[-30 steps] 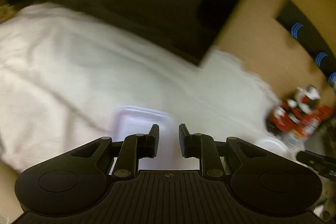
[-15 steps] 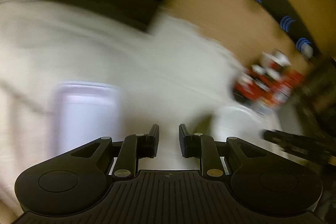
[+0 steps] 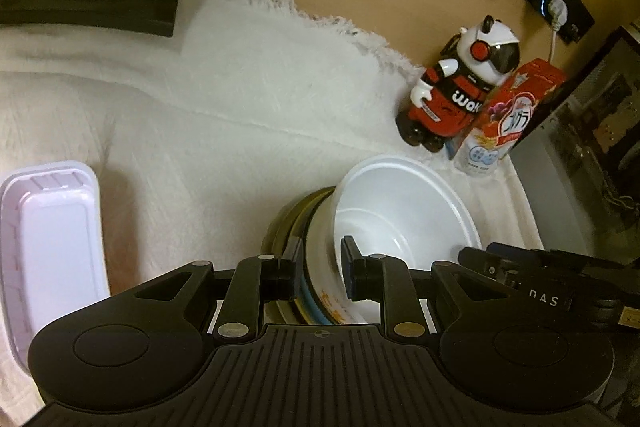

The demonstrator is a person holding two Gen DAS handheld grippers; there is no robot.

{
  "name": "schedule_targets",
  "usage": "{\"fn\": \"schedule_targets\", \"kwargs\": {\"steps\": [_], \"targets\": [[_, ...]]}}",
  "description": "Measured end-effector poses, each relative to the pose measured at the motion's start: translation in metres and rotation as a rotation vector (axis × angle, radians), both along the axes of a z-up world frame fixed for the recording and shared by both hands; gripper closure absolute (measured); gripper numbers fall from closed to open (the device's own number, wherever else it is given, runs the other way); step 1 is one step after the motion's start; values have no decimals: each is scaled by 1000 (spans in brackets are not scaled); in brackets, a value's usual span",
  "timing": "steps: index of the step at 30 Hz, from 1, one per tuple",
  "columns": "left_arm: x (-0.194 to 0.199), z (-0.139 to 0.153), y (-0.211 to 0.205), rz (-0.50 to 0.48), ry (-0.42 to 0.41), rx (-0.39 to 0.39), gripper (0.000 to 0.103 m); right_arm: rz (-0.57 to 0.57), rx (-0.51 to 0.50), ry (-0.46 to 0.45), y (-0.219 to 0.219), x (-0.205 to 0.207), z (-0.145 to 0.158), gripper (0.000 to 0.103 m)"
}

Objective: Organize plates and bowls
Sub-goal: 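Move both grippers over to the white red-sided rectangular tray, then close both grippers on the rim of the white rectangular tray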

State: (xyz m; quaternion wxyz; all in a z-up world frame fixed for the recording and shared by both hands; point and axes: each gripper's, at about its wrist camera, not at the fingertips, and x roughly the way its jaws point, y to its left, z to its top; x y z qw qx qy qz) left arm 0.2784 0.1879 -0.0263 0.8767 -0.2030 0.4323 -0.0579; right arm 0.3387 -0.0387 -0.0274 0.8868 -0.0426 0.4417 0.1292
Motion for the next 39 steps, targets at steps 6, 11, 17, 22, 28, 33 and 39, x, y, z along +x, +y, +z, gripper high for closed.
{"fn": "schedule_targets", "kwargs": {"steps": [6, 11, 17, 22, 28, 33, 39], "targets": [[-7, 10, 3, -11, -23, -53, 81, 25, 12, -3, 0, -1, 2, 59], [-26, 31, 36, 33, -139, -138, 81, 94, 66, -112, 7, -19, 31, 59], [-52, 32, 95, 255, -151, 79, 81, 224, 38, -277, 57, -41, 59, 43], [-78, 3, 151, 406, -41, 129, 81, 361, 23, -266, 121, -53, 53, 43], [-94, -42, 190, 428, 71, 75, 81, 492, 12, -266, 196, -66, 27, 30], [-90, -64, 197, 386, 101, 47, 81, 471, 5, -21, 244, -41, -27, 31], [-76, -86, 193, 343, 170, 55, 80, 396, -74, 77, 273, -27, -79, 38]]}}
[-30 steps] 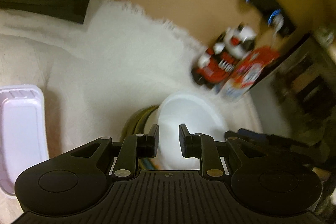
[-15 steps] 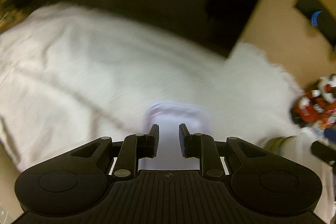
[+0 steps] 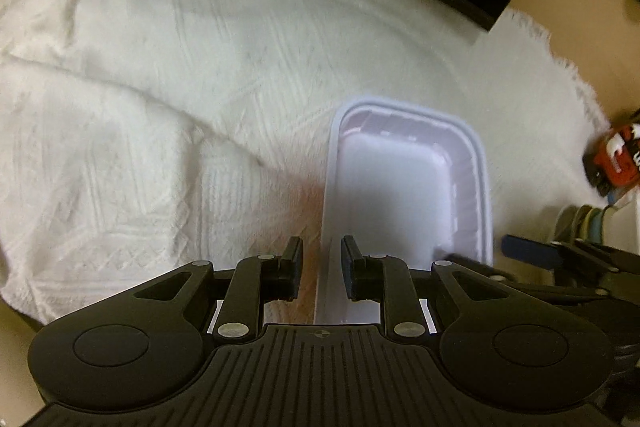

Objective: Organize plates and bowls
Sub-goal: 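Close both grippers on the rim of the white rectangular tray, then lift the tray with both grippers and carry it onto the bowl stack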

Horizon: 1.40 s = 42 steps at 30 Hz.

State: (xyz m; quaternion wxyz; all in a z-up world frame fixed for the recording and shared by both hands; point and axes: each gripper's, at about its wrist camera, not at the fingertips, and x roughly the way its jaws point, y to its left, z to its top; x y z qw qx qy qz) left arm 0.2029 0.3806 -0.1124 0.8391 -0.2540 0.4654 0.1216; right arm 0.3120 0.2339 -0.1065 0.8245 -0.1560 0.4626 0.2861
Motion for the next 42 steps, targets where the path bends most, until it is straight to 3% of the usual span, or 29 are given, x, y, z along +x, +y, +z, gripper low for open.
{"fn": "schedule_targets", "kwargs": {"steps": [3, 5, 9, 19, 26, 36, 42], "targets": [[9, -9, -2, -15, 19, -16, 80, 27, -31, 38, 11, 3, -18, 53], [13, -14, -3, -25, 19, -40, 80, 25, -12, 86, 13, 5, -27, 55], [17, -17, -6, -17, 17, -61, 77, 65, 24, 97, 14, 3, -26, 70], [16, -13, -9, 25, 16, -97, 79, -9, 140, 238, -11, 16, -33, 71], [11, -3, -13, 36, -4, -54, 78, 3, 140, 229, -13, 10, -27, 71], [6, 70, -29, 34, -105, 15, 77, 55, 207, 146, -21, 2, 27, 71], [31, 134, -77, -85, -195, 38, 73, 18, 288, 103, -71, 4, 83, 71]]}}
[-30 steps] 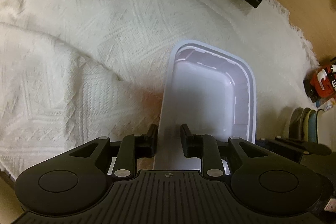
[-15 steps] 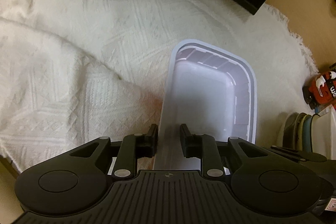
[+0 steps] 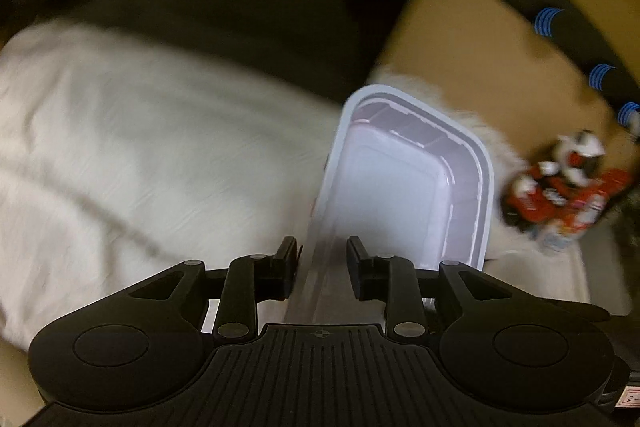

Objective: Organize plates and bowls
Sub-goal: 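Lift the tray with both grippers and carry it onto the bowl stack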

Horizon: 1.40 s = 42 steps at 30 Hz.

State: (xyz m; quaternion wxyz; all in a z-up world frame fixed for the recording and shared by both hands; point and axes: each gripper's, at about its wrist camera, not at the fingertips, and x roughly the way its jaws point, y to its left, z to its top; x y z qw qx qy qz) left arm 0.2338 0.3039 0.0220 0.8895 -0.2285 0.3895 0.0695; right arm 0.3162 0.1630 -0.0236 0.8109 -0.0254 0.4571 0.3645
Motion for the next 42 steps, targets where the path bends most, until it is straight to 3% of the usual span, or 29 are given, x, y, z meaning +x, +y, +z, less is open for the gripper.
{"fn": "schedule_targets", "kwargs": {"steps": [7, 10, 14, 18, 22, 35, 42], "targets": [[42, 41, -92, -223, -61, 13, 70, -109, -1, -52, -93, 2, 51, 71], [56, 41, -125, -304, -47, 20, 70, -161, -8, -28, -133, 7, 57, 71], [71, 20, -154, -370, 34, 15, 71, -221, -33, -12, -171, 11, 50, 71], [76, -12, -164, -371, 121, -15, 73, -265, -62, 15, -187, 21, 30, 71], [74, -28, -160, -344, 157, -49, 75, -263, -83, 21, -194, 23, 14, 71], [58, -18, -140, -305, 118, -115, 78, -212, -76, 13, -190, 24, 11, 67], [54, -18, -141, -330, 144, -157, 78, -225, -84, -6, -190, 22, 16, 64]]}}
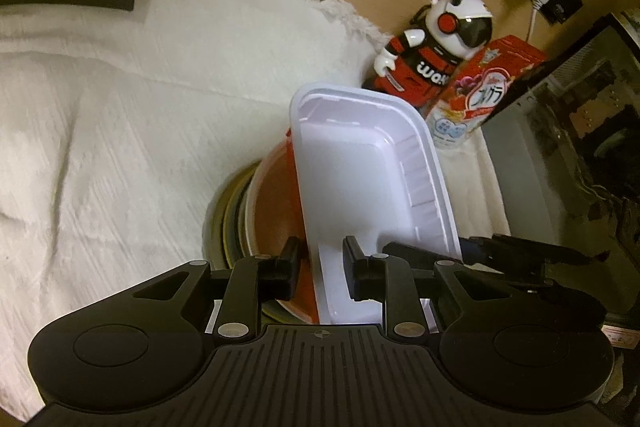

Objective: Organize plates and bowls
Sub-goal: 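Lift the tray with both grippers and carry it onto the bowl stack, then lower the tray onto the top bowl with both grippers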

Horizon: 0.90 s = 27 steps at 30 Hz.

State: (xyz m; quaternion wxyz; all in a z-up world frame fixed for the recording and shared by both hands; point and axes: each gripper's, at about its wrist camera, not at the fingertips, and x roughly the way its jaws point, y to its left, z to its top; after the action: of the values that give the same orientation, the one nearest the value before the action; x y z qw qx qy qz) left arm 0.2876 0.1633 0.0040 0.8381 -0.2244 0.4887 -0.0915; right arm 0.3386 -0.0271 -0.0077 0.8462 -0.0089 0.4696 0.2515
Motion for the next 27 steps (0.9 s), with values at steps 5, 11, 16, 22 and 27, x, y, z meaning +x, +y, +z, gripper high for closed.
{"fn": "schedule_targets", "kwargs": {"steps": [5, 11, 16, 22, 27], "targets": [[-1, 0, 7, 16, 4, -2, 80, 2, -2, -2, -3, -3, 2, 64], [0, 0, 19, 54, -2, -12, 80, -14, -3, -8, -4, -5, 4, 64], [6, 2, 18, 41, -21, -44, 79, -17, 16, -14, -1, -3, 8, 64], [16, 0, 21, 68, -41, -52, 80, -15, 3, -36, 13, 3, 8, 63], [21, -12, 21, 65, -13, -61, 80, -22, -15, -20, 18, 10, 2, 63]]}}
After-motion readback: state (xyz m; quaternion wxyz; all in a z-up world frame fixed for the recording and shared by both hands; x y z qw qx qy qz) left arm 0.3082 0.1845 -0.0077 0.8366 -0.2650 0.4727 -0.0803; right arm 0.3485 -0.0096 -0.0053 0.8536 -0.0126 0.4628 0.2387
